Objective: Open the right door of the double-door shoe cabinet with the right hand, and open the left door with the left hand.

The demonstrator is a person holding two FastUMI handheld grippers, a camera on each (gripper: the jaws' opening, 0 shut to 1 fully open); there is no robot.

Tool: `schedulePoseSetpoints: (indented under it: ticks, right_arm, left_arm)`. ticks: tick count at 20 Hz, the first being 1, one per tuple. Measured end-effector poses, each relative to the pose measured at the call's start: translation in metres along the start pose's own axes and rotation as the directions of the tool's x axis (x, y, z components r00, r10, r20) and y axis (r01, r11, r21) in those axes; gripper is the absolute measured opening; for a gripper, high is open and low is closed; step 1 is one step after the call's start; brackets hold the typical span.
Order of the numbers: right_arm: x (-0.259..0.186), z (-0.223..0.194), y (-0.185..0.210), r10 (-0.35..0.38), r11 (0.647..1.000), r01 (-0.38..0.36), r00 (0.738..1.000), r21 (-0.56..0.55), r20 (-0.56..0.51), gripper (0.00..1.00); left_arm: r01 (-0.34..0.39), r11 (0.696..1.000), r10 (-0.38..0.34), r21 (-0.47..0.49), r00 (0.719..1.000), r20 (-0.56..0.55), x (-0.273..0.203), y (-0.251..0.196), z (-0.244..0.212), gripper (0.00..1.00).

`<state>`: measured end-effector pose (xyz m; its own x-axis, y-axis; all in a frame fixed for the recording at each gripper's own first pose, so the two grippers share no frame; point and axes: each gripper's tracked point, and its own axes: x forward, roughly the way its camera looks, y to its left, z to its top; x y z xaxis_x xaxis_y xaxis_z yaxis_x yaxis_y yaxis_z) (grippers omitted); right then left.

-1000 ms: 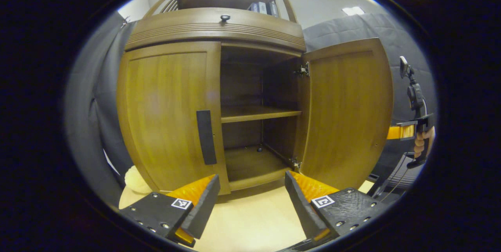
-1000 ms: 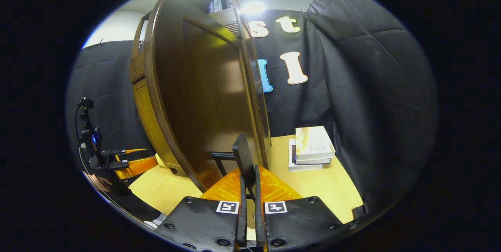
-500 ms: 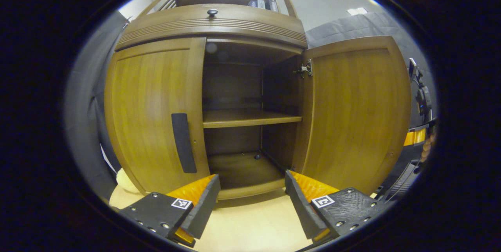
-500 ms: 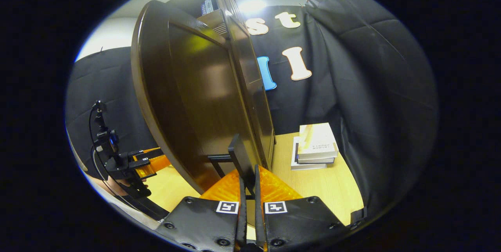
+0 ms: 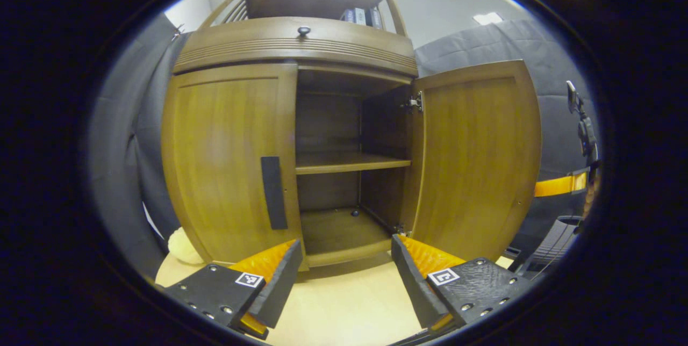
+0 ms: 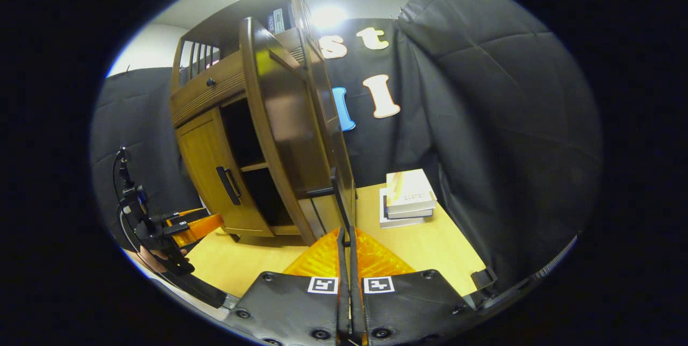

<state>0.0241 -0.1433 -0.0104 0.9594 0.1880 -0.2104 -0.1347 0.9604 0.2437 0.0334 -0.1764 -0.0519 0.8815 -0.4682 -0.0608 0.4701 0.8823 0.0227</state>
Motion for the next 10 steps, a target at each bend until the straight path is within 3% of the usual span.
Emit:
schedulePoseSetpoints:
  ticks: [6,10]
  right_arm:
    - [-0.035,-0.004,0.035,-0.116,0.993,0.117,0.99,-0.004,0.075,0.0]
    - [-0.038,0.004,0.074,-0.109,0.994,0.106,0.986,0.034,0.123,0.0]
  left_arm:
    - [-0.037,0.999,0.036,0.024,0.999,0.032,-0.011,0.041,0.009,0.97]
    - [-0.073,0.997,0.072,0.024,0.996,0.043,0.005,0.062,0.02,0.97]
